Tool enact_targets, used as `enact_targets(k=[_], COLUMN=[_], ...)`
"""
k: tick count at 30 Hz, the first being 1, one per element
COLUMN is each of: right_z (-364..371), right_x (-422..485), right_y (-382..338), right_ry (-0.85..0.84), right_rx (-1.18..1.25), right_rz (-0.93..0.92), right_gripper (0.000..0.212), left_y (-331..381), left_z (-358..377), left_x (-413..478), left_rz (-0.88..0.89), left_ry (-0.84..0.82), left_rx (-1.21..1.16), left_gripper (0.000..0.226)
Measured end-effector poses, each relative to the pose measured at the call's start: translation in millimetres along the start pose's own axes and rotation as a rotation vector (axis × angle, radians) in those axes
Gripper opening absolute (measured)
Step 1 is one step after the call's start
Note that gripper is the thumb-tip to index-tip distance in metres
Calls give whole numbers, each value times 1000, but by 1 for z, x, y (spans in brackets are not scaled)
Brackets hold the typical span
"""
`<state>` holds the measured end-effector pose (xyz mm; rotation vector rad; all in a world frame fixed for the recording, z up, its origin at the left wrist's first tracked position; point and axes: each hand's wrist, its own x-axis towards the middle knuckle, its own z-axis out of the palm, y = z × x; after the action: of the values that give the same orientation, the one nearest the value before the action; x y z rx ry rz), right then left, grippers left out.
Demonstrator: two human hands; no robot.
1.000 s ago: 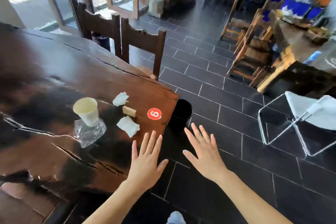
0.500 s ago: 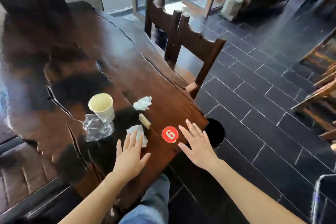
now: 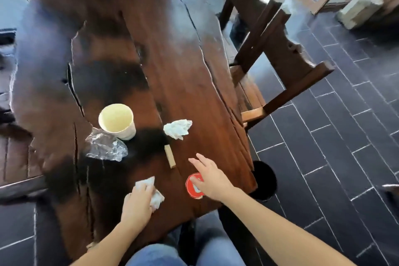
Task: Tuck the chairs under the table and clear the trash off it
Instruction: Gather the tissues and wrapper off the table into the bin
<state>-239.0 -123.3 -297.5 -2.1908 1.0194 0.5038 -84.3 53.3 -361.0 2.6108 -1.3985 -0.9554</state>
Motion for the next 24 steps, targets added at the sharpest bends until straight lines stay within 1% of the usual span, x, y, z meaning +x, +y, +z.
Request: enact_targets(k=[2,3,6,7,8,9,10,12,15,19,22,24], right_z=[-7,-10,-23,-27,-33,-38,-44,-56,-65,-52,-33,-23], right_x=[18,25,45,50,56,62,70,88,121,149,138,118], right_y=[3,5,13,15,17,19,20,16,0,-16,1,20], right_ry=[-36,-53,-113,-133,-144,-146,-141,-129,-130,-133,-170,-101], right_rx=[-19,-29,-85,-110,-132,-155,-184,-244,-290,-195,-235,-254], right_rz=[-44,-67,-137,-154,-173,-198,-228,-295,-382,-364,-312,-276], right_gripper=[54,54,55,56,56,56,56,56,54,53,49,46], left_y=[4,9,24,28,32,36,42,49,56,72,81,84], left_z=[0,-2,-10,-10,-12,-16,-22,-29,-31,-31,-30,-32], left_x=[-6,-9,-16,-17,-17,-17,-16,-12,-6,-2,6,13], left_rz=[-158,-251,-501,-540,-562,-567,-578,-597,-618,-558,-545,-503], left_ry=[24,15,55,76,94,114,138,198,213,104,38,-80], left_rx=[-134,-209,-560,-651,-707,-768,-830,-916,-942,-926,-1011,-1018], left_gripper=[32,27,24,19,11,5,11,10,24,26,11,8])
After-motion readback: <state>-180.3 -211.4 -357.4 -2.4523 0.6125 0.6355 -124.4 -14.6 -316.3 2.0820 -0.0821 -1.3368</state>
